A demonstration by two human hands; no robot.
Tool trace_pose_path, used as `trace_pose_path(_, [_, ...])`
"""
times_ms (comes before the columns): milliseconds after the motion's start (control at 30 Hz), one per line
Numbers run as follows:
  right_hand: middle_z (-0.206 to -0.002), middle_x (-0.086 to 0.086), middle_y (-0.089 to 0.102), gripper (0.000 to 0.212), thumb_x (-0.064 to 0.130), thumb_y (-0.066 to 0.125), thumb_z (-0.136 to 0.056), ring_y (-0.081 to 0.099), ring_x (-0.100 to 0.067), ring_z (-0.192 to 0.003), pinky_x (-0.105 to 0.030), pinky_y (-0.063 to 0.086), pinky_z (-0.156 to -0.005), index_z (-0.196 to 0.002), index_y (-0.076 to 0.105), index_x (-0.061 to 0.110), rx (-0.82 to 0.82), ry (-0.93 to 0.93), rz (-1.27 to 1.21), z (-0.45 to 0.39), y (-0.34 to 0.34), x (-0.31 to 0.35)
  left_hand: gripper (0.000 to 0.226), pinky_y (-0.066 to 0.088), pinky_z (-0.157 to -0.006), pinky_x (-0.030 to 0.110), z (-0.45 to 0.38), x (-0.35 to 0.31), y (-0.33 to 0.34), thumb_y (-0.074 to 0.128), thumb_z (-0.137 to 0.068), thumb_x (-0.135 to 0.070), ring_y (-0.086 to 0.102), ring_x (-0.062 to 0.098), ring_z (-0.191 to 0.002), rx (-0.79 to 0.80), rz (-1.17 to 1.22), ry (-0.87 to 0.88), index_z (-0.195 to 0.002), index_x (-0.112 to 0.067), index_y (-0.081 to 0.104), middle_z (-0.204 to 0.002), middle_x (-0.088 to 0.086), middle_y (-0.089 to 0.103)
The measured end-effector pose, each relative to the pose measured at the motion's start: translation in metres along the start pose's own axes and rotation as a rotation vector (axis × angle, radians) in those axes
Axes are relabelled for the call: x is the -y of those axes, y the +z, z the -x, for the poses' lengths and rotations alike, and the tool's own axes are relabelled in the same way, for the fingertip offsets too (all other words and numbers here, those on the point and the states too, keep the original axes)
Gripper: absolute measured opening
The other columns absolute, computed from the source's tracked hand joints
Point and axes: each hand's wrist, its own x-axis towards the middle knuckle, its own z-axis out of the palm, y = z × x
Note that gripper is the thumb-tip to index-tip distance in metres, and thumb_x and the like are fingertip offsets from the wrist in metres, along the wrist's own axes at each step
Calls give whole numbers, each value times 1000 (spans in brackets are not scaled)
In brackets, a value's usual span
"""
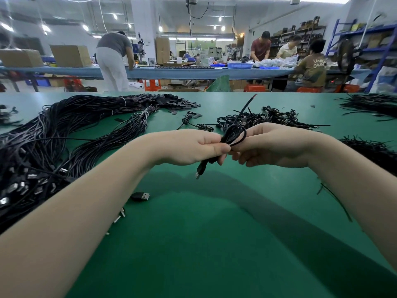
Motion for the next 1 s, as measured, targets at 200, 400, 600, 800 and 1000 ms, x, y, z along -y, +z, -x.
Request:
trace_pose_path(200, [-70,3,58,22,30,63,-77,54,-10,-65,-20,46,-63,-84,76,13,244,52,-204,4,-6,-4,36,47,-82,27,5,-8,0,36,-86,-58,52,0,-81,83,260,98,-82,-31,61,-85,-16,57])
trace_pose_path(400, [-70,3,60,18,37,73,-64,55,-12,-63,-23,42,-60,-70,70,21,96,-38,-166,1,-4,-2,34,44,-76,23,4,-6,0,36,-95,-50,51,-1,-75,54,307,64,-83,-28,58,-73,-21,55])
trace_pose_path(600, [-69,5,62,17,39,71,-68,56,-10,-61,-20,45,-56,-70,73,22,25,-23,-290,-4,-1,-3,36,46,-72,24,2,-4,-3,35,-98,-49,50,2,-74,-107,239,21,-83,-28,60,-80,-10,54])
trace_pose_path(800, [-68,7,61,17,37,73,-66,56,-7,-59,-17,45,-54,-71,74,21,-5,-69,-314,-7,7,-5,37,48,-71,24,-1,-2,-1,35,-97,-50,54,3,-78,-176,252,-9,-87,-25,59,-81,-12,60])
trace_pose_path(1000, [-74,6,67,24,30,74,-68,58,-5,-60,-16,47,-54,-85,73,13,-68,-65,-297,-7,10,-2,34,49,-72,25,-2,-1,1,36,-95,-54,58,6,-84,-205,253,-31,-84,-33,60,-85,-13,63])
